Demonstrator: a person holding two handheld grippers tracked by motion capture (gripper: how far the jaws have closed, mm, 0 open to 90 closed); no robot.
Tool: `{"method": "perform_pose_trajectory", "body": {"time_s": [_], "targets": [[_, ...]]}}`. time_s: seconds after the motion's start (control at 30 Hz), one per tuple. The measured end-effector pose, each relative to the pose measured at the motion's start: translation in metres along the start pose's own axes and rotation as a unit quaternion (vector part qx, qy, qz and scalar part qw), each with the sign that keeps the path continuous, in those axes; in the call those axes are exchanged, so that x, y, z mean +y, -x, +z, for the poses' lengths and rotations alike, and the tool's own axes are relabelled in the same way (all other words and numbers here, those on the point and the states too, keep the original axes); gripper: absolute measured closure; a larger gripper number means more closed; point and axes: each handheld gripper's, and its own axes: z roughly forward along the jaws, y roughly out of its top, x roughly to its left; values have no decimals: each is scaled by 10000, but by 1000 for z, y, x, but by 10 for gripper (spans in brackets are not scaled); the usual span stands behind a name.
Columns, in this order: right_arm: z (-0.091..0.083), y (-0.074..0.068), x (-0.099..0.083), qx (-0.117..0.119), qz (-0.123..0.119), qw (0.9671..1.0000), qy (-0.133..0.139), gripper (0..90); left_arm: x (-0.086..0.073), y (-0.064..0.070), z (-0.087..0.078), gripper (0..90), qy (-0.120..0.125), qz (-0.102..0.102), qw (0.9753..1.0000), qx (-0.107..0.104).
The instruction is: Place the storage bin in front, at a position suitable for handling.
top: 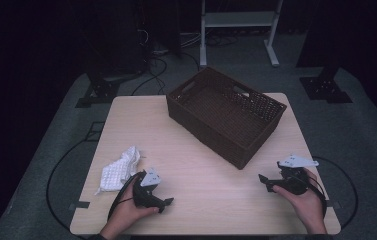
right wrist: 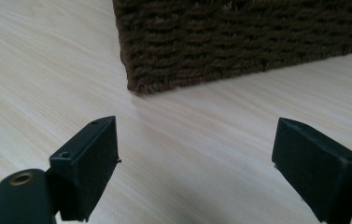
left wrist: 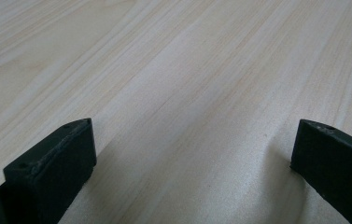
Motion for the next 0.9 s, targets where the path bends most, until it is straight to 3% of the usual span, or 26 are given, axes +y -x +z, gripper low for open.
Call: {"method": "perform_pose_trajectory", "body": {"time_s": [0.37, 0.9], "targets": [[-7, 5, 17, 97, -20, 9999, 127, 261, 0, 0, 0, 0, 1, 3, 10000, 2], [-13, 5, 43, 246, -242, 9992, 220, 428, 0, 0, 0, 0, -22, 11, 10000, -5]]}}
